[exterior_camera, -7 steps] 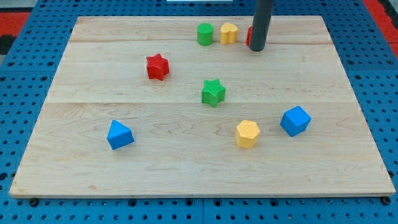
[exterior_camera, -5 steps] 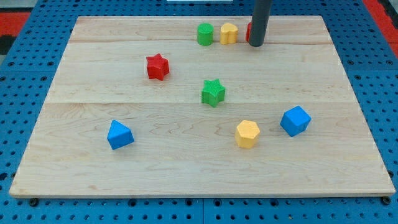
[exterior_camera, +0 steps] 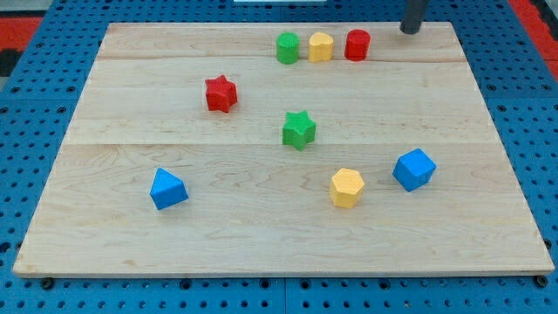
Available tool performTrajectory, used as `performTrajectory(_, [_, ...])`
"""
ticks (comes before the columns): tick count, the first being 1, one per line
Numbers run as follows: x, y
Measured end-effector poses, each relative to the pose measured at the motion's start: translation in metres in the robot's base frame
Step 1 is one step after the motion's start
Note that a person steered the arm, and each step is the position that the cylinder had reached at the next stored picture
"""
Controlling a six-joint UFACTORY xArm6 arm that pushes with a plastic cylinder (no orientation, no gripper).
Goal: Move the arm towards the top of the red circle
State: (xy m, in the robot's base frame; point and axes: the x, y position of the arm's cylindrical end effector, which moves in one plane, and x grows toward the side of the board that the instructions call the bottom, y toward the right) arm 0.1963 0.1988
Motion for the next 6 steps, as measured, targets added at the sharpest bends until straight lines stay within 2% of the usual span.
performTrajectory(3, [-0.004,-0.061])
performTrajectory(6, [-0.003,-0.096])
